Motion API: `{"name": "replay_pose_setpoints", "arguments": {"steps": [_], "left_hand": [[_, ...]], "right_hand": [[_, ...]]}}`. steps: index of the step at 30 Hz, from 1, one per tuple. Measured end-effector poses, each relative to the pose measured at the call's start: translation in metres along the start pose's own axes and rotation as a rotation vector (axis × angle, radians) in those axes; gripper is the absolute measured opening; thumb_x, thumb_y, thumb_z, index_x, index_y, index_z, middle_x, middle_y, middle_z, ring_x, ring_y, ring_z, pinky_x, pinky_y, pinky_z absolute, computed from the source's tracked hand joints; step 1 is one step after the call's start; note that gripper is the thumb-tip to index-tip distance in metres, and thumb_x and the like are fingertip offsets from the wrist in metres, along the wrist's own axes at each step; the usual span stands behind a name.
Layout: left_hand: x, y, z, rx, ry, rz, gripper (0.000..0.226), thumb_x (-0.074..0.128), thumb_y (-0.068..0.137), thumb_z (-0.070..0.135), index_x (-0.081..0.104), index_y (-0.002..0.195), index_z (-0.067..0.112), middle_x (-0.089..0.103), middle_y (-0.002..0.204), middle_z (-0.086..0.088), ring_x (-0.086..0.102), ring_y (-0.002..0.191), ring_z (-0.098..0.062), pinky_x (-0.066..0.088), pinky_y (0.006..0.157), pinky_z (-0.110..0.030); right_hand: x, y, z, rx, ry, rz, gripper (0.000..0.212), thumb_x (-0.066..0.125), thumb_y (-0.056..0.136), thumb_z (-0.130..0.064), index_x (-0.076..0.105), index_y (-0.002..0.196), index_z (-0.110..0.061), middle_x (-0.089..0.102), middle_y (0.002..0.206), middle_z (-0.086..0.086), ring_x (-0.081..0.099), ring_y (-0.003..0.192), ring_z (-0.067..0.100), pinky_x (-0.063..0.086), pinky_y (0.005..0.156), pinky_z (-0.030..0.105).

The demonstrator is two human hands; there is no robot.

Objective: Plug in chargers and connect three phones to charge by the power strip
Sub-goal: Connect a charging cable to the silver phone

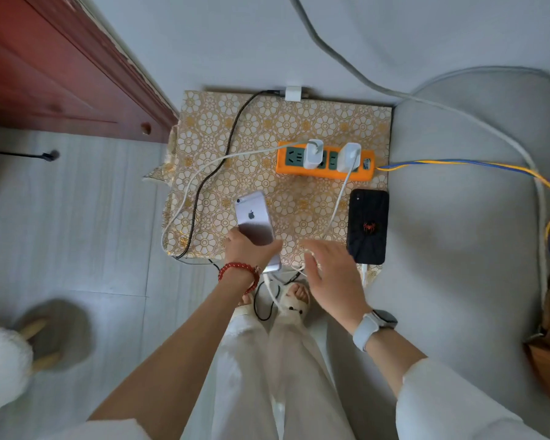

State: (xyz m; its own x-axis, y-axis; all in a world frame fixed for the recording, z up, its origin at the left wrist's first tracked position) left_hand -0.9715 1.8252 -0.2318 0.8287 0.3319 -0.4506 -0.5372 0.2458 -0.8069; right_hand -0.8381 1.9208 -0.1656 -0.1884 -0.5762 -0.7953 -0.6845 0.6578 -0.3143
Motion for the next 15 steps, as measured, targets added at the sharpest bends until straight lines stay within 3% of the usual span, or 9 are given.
{"name": "replay_pose_setpoints", "arguments": {"steps": [3, 5, 9, 12, 15], "left_hand": [[0.016, 0.003, 0.015, 0.155, 0.283, 0.063, 0.082, 0.069, 0.065, 0.042, 0.029, 0.124, 0.004, 0.039, 0.125, -0.017, 0.039, 0.117, -0.033, 0.040, 0.096, -0.045], [0.029, 0.004, 0.029, 0.236, 0.396, 0.103, 0.079, 0.068, 0.064, 0.044, 0.030, 0.122, 0.004, 0.040, 0.122, -0.016, 0.038, 0.115, -0.034, 0.040, 0.093, -0.047], [0.066, 0.002, 0.059, 0.323, 0.505, 0.149, 0.079, 0.065, 0.065, 0.049, 0.032, 0.120, 0.004, 0.039, 0.119, -0.014, 0.039, 0.111, -0.032, 0.044, 0.084, -0.046], [0.096, 0.000, 0.076, 0.354, 0.523, 0.169, 0.078, 0.062, 0.067, 0.053, 0.031, 0.120, 0.004, 0.038, 0.119, -0.014, 0.038, 0.110, -0.031, 0.043, 0.082, -0.045], [0.114, 0.002, 0.083, 0.308, 0.528, 0.198, 0.080, 0.061, 0.070, 0.053, 0.028, 0.123, 0.003, 0.036, 0.123, -0.016, 0.036, 0.113, -0.033, 0.044, 0.082, -0.045]], "right_hand": [[0.006, 0.011, 0.034, 0.060, -0.283, -0.139, 0.042, 0.040, 0.092, -0.021, 0.039, 0.135, -0.019, 0.042, 0.142, 0.004, 0.041, 0.125, 0.028, 0.043, 0.090, 0.042], [0.004, 0.013, 0.048, 0.080, -0.332, -0.171, 0.038, 0.040, 0.092, -0.020, 0.045, 0.130, -0.017, 0.046, 0.136, 0.006, 0.042, 0.123, 0.027, 0.044, 0.087, 0.040], [-0.025, 0.007, 0.066, 0.116, -0.255, -0.022, 0.023, 0.048, 0.088, -0.010, 0.062, 0.106, -0.005, 0.059, 0.106, 0.014, 0.055, 0.098, 0.032, 0.051, 0.074, 0.041], [-0.039, 0.005, 0.077, 0.106, -0.155, 0.028, 0.019, 0.050, 0.087, -0.004, 0.063, 0.099, -0.003, 0.061, 0.105, 0.014, 0.056, 0.098, 0.033, 0.054, 0.071, 0.040], [-0.045, 0.011, 0.087, 0.119, -0.097, 0.037, 0.022, 0.047, 0.088, -0.003, 0.062, 0.103, -0.002, 0.059, 0.112, 0.014, 0.054, 0.103, 0.032, 0.050, 0.080, 0.039]]}}
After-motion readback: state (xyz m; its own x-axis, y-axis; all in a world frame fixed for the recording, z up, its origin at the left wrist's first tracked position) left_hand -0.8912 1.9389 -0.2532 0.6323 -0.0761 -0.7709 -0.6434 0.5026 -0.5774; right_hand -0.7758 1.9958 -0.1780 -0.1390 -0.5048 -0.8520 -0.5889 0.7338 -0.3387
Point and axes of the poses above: each hand's wrist, its own y-axis towards the middle knuckle, its own x-axis out of the palm, z = x × y, the point moved 9 cm from there along y, towards the middle knuckle
